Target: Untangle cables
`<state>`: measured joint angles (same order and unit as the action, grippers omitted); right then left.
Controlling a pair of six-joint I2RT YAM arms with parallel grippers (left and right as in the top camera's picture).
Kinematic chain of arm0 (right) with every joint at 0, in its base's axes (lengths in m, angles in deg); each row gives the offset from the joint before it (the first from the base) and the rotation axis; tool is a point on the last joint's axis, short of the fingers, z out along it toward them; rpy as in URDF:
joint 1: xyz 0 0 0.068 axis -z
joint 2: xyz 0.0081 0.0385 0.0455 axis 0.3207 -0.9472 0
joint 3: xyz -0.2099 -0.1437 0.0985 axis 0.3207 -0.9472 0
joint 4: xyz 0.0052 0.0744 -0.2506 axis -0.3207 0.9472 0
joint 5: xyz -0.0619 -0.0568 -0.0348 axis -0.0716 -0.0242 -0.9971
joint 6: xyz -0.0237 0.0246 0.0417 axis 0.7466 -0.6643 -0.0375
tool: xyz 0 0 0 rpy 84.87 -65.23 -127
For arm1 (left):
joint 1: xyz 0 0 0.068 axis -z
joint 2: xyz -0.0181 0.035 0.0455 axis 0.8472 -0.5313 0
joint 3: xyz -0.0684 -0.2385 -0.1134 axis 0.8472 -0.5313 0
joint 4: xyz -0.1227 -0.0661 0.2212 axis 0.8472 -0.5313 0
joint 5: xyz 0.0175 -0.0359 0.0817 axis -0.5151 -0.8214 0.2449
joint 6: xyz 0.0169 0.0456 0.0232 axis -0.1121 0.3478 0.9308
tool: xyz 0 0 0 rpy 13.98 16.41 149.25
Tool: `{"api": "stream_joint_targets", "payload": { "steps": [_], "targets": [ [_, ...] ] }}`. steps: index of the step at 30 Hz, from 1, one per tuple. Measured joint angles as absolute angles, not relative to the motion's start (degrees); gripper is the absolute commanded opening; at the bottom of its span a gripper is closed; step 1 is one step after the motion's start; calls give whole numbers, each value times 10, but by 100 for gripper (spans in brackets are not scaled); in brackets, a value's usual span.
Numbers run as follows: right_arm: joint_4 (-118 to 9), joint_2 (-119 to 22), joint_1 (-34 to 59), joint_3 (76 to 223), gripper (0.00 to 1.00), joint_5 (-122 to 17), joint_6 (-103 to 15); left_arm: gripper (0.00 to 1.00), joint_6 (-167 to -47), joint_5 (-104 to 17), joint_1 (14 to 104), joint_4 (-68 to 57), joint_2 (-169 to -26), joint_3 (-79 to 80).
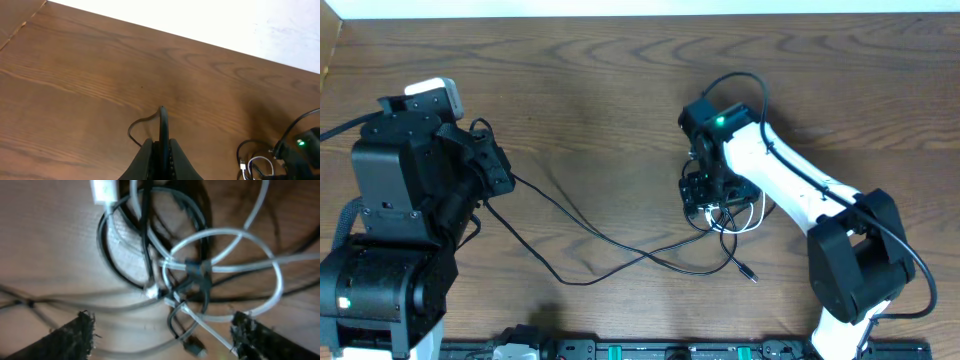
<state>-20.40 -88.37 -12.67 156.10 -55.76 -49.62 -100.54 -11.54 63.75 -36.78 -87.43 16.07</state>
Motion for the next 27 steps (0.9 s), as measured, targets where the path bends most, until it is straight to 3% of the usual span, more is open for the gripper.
{"api": "stream_joint_targets", "payload": {
  "steps": [7, 16, 21, 25, 27],
  "targets": [
    [-299, -884, -128, 1478, 88, -563, -523, 8, -1006, -114, 638, -376, -874, 161],
    [-363, -882, -132, 1433, 64, -600, -534, 8, -1006, -114, 638, -378, -874, 161],
    [-380, -879, -135, 1433, 62, -631, -552, 8, -1006, -114, 638, -380, -874, 161],
    [-341, -883, -126, 1450, 47, -673, -570, 8, -1006, -114, 638, -380, -874, 161],
    [-297, -887, -111, 1475, 33, -703, -580, 8, -1006, -114, 638, -380, -874, 161]
  ]
}}
